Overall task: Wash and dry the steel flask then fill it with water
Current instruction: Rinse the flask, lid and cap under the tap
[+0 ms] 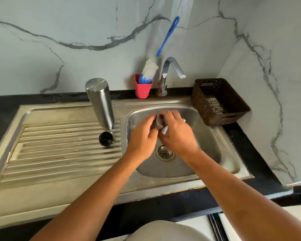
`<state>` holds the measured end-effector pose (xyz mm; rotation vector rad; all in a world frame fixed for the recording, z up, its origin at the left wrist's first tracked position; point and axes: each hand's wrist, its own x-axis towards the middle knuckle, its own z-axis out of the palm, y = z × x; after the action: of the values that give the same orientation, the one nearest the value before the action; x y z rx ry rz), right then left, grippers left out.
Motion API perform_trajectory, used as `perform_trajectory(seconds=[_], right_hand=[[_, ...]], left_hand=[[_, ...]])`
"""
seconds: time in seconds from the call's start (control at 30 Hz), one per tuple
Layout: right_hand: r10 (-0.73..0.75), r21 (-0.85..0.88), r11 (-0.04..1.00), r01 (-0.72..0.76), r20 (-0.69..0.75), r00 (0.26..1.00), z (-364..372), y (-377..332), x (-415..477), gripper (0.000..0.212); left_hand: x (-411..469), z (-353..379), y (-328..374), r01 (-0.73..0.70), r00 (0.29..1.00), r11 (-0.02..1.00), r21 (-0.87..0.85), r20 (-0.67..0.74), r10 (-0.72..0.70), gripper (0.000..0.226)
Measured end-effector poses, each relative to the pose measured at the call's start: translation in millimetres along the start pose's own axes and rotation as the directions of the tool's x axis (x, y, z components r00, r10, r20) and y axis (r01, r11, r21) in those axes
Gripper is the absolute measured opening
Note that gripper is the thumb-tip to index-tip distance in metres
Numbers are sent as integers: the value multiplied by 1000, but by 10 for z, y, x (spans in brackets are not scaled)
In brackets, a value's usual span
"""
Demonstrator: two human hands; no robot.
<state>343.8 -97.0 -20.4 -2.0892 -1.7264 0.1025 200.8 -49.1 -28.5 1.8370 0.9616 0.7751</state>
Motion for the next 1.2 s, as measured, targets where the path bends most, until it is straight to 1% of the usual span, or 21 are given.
perform_trajectory(seconds=[0.07, 0.1, 0.17, 0.27, 0.33, 0.43, 0.57, 0.63, 0.67, 0.73, 0.77, 0.8, 0.83, 0.9, 1.0, 1.03, 1.07, 1.1, 1.13, 1.17, 1.2], right_hand=[[55, 32, 997, -64, 217, 975, 159, -30, -45, 47], [57, 68, 995, -77, 264, 963, 237, -59, -73, 46], [51, 126, 988, -88, 277, 960, 351, -173, -116, 47], [13, 256, 962, -100, 320, 947, 544, -432, -98, 53], [6, 327, 934, -146, 393, 919, 684, -627, -48, 50], [-1, 452, 855, -255, 493, 870, 886, -872, -38, 44], [-39, 474, 832, -289, 569, 821, 1078, -984, -82, 53], [-52, 493, 808, -321, 602, 797, 1064, -966, -78, 54], [-50, 500, 798, -337, 612, 789, 1021, -957, -61, 53], [19, 509, 780, -364, 563, 827, 830, -743, 18, 42], [76, 504, 779, -373, 514, 854, 701, -592, 65, 32], [133, 505, 771, -389, 469, 873, 597, -478, 109, 23], [185, 509, 755, -414, 440, 879, 544, -432, 150, 18], [274, 508, 741, -440, 369, 888, 483, -372, 181, 25], [379, 516, 704, -488, 309, 872, 407, -328, 158, 30], [437, 518, 669, -533, 307, 846, 342, -182, 116, 29], [479, 519, 619, -589, 346, 807, 277, -19, 67, 28], [489, 495, 568, -657, 439, 754, 216, 145, 2, 28], [472, 439, 535, -722, 553, 687, 163, 284, -69, 32], [465, 384, 540, -749, 606, 645, 155, 421, -132, 36], [492, 364, 546, -755, 590, 640, 139, 557, -185, 36]], left_hand=[[-128, 7, -134, 208, 975, 974, -84, 95, -200, 32], [-211, -44, -189, 248, 966, 962, -113, 99, -237, 32], [-375, -167, -331, 261, 965, 961, -85, 56, -257, 36], [-526, -430, -540, 346, 932, 917, -200, -37, -360, 39], [-622, -592, -700, 405, 891, 866, -295, -83, -445, 35], [-739, -813, -897, 448, 820, 809, -380, -187, -542, 30], [-870, -911, -989, 478, 765, 755, -450, -209, -609, 30], [-902, -909, -999, 475, 770, 768, -430, -220, -599, 28], [-910, -912, -987, 462, 788, 810, -360, -252, -562, 25], [-733, -811, -877, 381, 868, 921, -88, -309, -388, 23], [-606, -711, -783, 296, 904, 955, 26, -329, -271, 22], [-518, -640, -659, 225, 924, 970, 90, -335, -184, 20], [-462, -609, -594, 184, 930, 975, 126, -344, -131, 23], [-363, -549, -499, 201, 927, 973, 116, -345, -150, 36], [-197, -419, -509, 314, 925, 942, 119, -260, -276, 37], [-91, -269, -476, 332, 934, 937, 108, -174, -311, 36], [-10, -115, -415, 343, 939, 933, 106, -56, -339, 38], [59, 56, -347, 348, 930, 931, 111, 87, -358, 40], [109, 193, -296, 357, 899, 925, 134, 222, -379, 52], [158, 302, -306, 364, 864, 917, 161, 309, -398, 68], [210, 406, -297, 369, 845, 912, 183, 343, -410, 75]])
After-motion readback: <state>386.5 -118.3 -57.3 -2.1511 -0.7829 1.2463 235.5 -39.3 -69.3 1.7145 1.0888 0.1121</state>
